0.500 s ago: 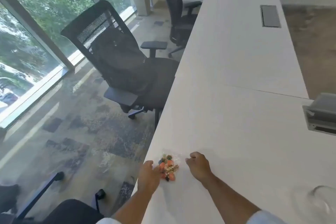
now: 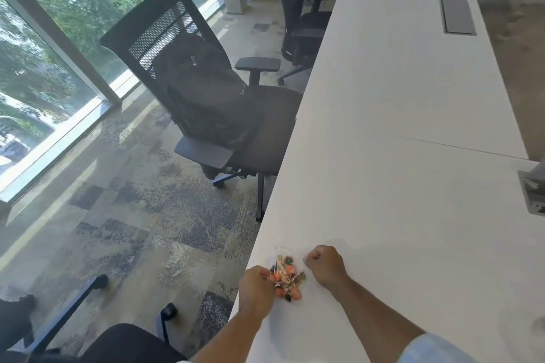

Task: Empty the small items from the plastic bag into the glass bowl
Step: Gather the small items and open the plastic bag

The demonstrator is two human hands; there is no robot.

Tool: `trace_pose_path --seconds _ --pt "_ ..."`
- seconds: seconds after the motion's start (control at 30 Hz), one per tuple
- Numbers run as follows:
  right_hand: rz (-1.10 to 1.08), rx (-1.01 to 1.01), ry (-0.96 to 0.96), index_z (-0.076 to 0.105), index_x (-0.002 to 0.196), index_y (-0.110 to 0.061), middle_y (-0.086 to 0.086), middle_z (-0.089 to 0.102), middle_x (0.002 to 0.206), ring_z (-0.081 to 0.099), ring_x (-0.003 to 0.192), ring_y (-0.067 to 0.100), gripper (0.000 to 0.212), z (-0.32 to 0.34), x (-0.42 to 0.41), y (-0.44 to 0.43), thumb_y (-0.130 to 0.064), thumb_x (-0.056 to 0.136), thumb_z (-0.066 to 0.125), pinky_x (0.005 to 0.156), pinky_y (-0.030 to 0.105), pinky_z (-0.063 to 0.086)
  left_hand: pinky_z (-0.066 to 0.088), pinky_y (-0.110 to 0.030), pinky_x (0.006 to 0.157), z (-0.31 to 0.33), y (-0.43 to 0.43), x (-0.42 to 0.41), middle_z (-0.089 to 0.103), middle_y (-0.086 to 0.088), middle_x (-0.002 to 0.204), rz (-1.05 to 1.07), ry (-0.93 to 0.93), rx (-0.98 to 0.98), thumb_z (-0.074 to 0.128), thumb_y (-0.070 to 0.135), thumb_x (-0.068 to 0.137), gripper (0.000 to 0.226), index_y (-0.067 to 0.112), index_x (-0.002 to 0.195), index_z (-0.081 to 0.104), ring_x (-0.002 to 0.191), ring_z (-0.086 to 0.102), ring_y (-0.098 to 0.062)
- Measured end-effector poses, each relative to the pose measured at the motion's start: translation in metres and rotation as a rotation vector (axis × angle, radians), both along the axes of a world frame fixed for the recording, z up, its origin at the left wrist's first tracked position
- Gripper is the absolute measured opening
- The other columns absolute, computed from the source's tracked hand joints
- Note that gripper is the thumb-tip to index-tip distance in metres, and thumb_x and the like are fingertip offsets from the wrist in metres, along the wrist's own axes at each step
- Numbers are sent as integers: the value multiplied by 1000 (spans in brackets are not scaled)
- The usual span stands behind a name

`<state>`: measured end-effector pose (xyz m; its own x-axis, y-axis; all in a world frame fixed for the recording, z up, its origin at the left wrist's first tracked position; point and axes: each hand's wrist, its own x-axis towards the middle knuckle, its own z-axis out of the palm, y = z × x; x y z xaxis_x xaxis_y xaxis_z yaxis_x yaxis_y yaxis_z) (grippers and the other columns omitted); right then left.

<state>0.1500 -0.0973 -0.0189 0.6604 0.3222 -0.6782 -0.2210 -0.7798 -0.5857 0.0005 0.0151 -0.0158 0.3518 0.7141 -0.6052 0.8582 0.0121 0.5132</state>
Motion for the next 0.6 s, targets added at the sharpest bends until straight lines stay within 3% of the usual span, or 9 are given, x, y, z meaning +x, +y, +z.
trace_pose_path --seconds 0.1,0.2,0.33,0.4,0.47,0.57,0.6 --pt "-65 71 31 73 83 -3 11 78 85 73 82 29 14 8 -6 -5 -16 88 72 68 30 51 55 -27 74 1 0 -1 80 -8 110 -11 13 -1 61 1 102 23 7 118 77 90 69 -19" --pt "-65 163 30 72 76 -7 16 79 87 78 88 36 13 25 -15 -11 -16 85 75 66 31 51 54 -30 77 9 -1 2 78 -6 108 2 23 6 68 6 100 17 7 116 74 91 66 -21" --pt "-46 248 -48 73 70 -16 10 79 79 75 76 28 14 52 -26 -22 -15 84 73 66 33 53 50 -28 66 24 -10 9 72 -3 98 50 -53 12 83 23 95 24 11 108 67 85 68 -23" --pt "-29 272 -116 73 72 -11 10 78 76 66 64 14 14 68 -31 -29 -17 84 73 64 30 51 66 -43 73 34 -21 12 79 -13 92 161 -182 -110 79 22 98 18 6 93 72 82 76 -28" --pt "11 290 -199 73 72 -11 6 77 74 64 62 8 22 79 -39 -38 -27 87 77 64 28 53 70 -50 84 51 -33 15 81 -27 90 316 -353 -303 72 17 103 26 -5 89 77 80 79 -31" --pt "116 282 -310 79 86 -20 -4 80 83 74 78 11 19 89 -49 -54 -35 90 67 77 38 62 69 -53 94 82 -45 18 84 -30 97 450 -543 -595 72 29 106 42 -12 99 79 88 82 -37" --pt "164 282 -344 81 95 -24 -7 81 91 74 85 9 19 92 -52 -60 -34 91 65 80 35 62 67 -53 96 91 -48 19 84 -31 100 441 -574 -658 73 32 105 44 -12 103 80 89 82 -39"
